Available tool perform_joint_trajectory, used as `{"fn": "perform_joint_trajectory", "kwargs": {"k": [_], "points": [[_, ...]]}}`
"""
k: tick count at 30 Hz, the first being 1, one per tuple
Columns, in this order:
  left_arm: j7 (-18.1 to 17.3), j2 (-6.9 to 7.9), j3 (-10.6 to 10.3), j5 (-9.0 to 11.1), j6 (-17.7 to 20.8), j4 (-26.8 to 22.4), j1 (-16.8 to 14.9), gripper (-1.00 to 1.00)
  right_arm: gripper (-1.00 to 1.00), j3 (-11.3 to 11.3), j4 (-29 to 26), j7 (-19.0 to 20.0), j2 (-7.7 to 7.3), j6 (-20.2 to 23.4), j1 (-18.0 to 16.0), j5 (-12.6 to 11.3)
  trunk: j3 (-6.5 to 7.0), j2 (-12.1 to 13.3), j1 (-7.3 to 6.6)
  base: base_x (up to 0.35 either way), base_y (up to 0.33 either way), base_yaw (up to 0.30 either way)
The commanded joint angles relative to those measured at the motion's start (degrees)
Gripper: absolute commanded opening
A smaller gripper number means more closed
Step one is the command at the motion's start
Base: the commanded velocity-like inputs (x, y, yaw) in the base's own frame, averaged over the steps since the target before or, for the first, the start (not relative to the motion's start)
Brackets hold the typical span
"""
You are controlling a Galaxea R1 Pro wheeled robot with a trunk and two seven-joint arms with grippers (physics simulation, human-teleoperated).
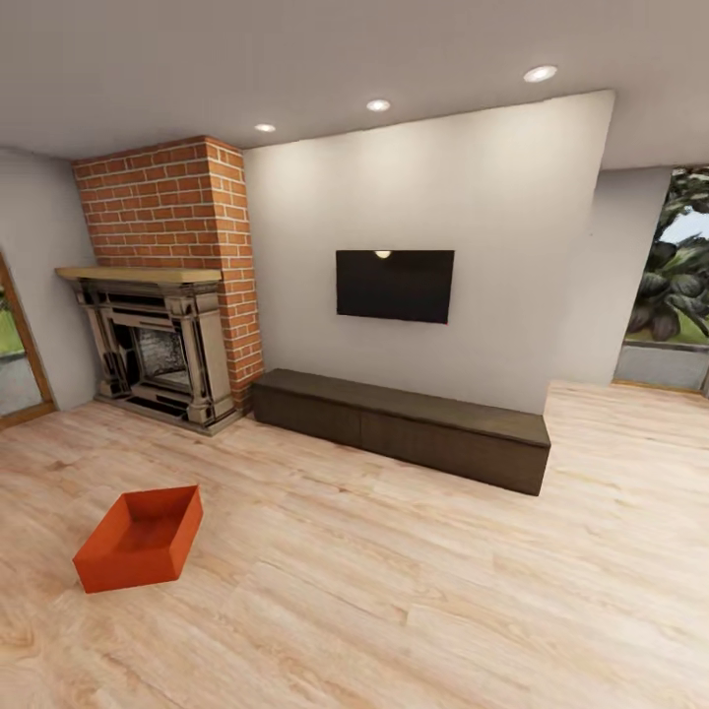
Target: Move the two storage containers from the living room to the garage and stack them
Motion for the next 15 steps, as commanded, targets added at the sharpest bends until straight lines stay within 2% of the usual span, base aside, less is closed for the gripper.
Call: {"fn": "perform_joint_trajectory", "kwargs": {"k": [1, 15], "points": [[0.11, -0.01, -0.22, 0.36, -0.17, 0.05, -0.05, 1.0, 1.0, 0.49, 0.17, -0.03, 0.02, -0.35, -0.07, -0.54, -0.08, -0.05, 0.04, 0.322, 0.0, 0.268], [0.12, -0.01, -0.22, 0.36, -0.25, 0.05, -0.03, 1.0, 1.0, 0.49, 0.17, -0.11, 0.02, -0.38, -0.07, -0.48, -0.08, -0.05, 0.04, 0.312, 0.0, 0.268]]}}
